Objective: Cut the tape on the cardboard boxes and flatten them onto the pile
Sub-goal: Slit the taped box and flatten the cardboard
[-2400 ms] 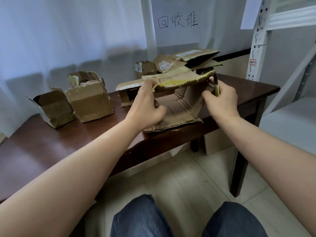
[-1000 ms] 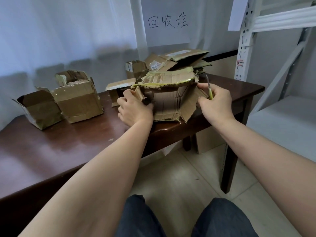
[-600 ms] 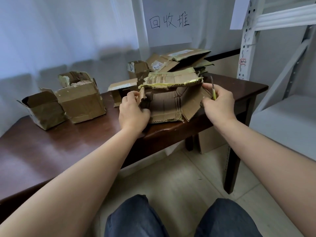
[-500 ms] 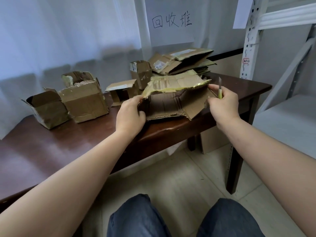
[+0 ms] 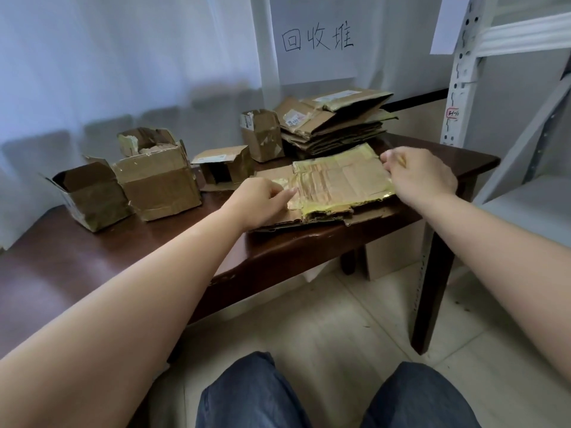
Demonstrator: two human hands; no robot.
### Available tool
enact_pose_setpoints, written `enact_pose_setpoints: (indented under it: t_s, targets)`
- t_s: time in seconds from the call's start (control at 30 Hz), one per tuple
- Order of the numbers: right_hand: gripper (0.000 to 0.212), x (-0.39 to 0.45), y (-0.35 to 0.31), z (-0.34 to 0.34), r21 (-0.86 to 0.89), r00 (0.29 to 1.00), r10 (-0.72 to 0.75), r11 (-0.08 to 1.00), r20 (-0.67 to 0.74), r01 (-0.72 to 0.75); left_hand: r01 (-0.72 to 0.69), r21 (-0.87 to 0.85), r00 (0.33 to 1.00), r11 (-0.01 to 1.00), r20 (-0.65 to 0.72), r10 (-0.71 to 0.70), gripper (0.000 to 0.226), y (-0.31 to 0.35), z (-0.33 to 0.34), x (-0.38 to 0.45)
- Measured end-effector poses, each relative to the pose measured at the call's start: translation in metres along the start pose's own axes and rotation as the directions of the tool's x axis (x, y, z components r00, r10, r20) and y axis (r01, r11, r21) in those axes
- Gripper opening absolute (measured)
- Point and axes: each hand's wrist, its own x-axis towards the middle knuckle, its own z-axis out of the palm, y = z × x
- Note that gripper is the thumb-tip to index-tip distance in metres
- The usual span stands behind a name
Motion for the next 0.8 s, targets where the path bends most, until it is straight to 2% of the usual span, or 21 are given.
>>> enact_pose_setpoints:
  t_s: [0.07,0.13,0.2,0.27,0.37,0.43,0.5,0.6,0.7,0.8]
  targets:
    - [0.027,0.000,-0.001,0.001,-0.214,0.995,0.013,0.977,0.098,0.008,-0.041,0.010,0.999,0.999,-0.001,0.041,0.037,-0.006,0.011,0.003]
    - [0.020,-0.003,0.004,0.003,-0.293,0.989,0.053,0.956,0.140,-0.010,-0.001,0.023,0.996,1.000,0.091,-0.001,0.048,-0.012,0.023,0.002]
    - [0.018,-0.006,0.008,0.009,-0.311,0.992,0.030,0.950,0.125,0.010,0.058,0.053,0.984,0.997,0.168,-0.066,0.055,-0.014,0.028,0.001]
    - [0.022,-0.009,0.010,0.013,-0.299,0.996,0.017,0.954,0.089,0.011,0.095,-0.067,0.980,0.993,0.179,-0.081,0.056,-0.013,0.024,0.002]
    - [0.039,-0.006,0.013,0.017,-0.247,0.992,0.123,0.962,0.018,-0.114,0.187,-0.275,0.982,0.943,0.052,-0.180,0.070,-0.011,0.013,0.003]
    - [0.048,-0.004,0.013,0.017,-0.215,0.976,0.216,0.953,-0.014,-0.214,0.359,-0.323,0.929,0.876,0.029,-0.370,0.077,-0.008,0.005,0.003]
    - [0.047,-0.006,0.011,0.017,-0.166,0.965,0.262,0.953,0.029,-0.254,0.502,-0.312,0.861,0.807,0.093,-0.500,0.073,-0.005,0.001,0.001]
    - [0.041,-0.009,0.009,0.016,-0.065,0.946,0.301,0.953,0.122,-0.295,0.508,-0.341,0.854,0.791,0.079,-0.515,0.069,-0.006,0.002,-0.001]
    - [0.043,-0.009,0.010,0.012,-0.023,0.927,0.341,0.939,0.157,-0.342,0.486,-0.506,0.843,0.712,0.056,-0.536,0.083,-0.010,0.000,-0.001]
    - [0.042,-0.005,0.010,0.010,-0.019,0.921,0.346,0.937,0.179,-0.349,0.432,-0.588,0.868,0.684,0.066,-0.491,0.081,-0.007,-0.008,0.001]
